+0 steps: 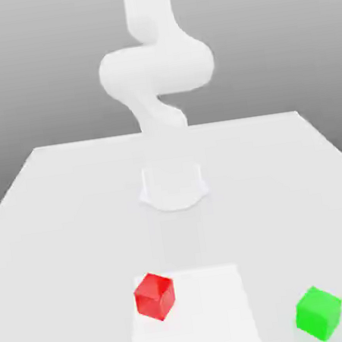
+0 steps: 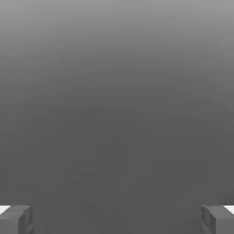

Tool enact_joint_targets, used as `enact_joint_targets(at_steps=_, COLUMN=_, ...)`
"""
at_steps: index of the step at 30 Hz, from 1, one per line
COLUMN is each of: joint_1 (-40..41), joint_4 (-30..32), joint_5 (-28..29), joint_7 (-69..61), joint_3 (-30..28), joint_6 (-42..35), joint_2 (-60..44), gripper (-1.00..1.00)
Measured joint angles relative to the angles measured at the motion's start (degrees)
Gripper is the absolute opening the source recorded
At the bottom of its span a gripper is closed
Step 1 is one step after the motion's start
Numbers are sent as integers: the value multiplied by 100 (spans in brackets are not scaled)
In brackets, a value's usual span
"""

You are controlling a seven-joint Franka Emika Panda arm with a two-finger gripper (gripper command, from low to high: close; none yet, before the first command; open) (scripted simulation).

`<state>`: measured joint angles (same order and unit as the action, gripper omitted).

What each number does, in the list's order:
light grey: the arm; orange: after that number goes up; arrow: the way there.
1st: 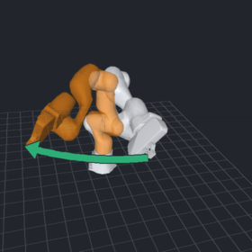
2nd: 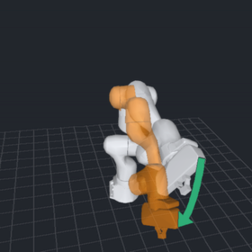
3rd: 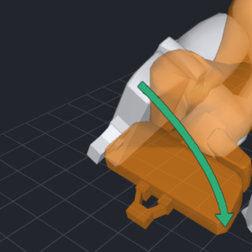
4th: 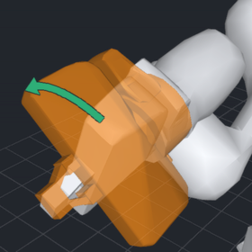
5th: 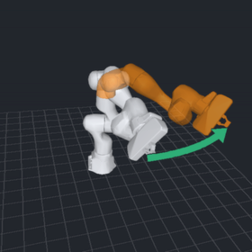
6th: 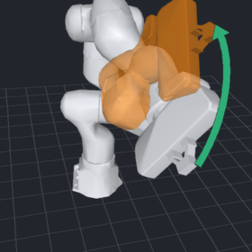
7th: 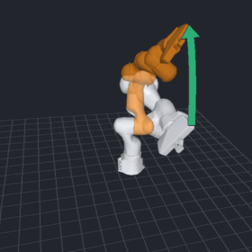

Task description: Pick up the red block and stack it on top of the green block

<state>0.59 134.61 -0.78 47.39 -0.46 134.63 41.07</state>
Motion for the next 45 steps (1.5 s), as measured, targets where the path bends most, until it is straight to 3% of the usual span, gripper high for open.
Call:
enact_joint_targets(at_steps=11, joint_1=314, joint_4=1350, joint_5=-241, joint_7=867, joint_3=-74, joint_6=1397, joint_2=-2378, gripper=0)
enact_joint_targets(at_steps=19, joint_1=567, joint_4=2291, joint_5=6, joint_7=1768, joint_3=-147, joint_6=2391, joint_2=-4029, gripper=0)
enact_joint_targets(at_steps=25, joint_1=620, joint_4=2242, joint_5=-40, joint_7=1811, joint_3=-93, joint_6=3405, joint_2=-5267, gripper=0)
enact_joint_targets(at_steps=26, joint_1=640, joint_4=2216, joint_5=-63, joint_7=1796, joint_3=-67, joint_6=3567, joint_2=-5458, gripper=-100)
enact_joint_targets(at_steps=33, joint_1=658, joint_4=2210, joint_5=-45, joint_7=1812, joint_3=-52, joint_6=3606, joint_2=-5498, gripper=-100)
enact_joint_targets(at_steps=39, joint_1=641, joint_4=2369, joint_5=64, joint_7=1891, joint_3=-96, joint_6=2672, joint_2=-4407, gripper=-100)
enact_joint_targets(at_steps=45, joint_1=-16, joint_4=1819, joint_5=298, joint_7=1863, joint_3=265, joint_6=2135, joint_2=-4456, gripper=-100)
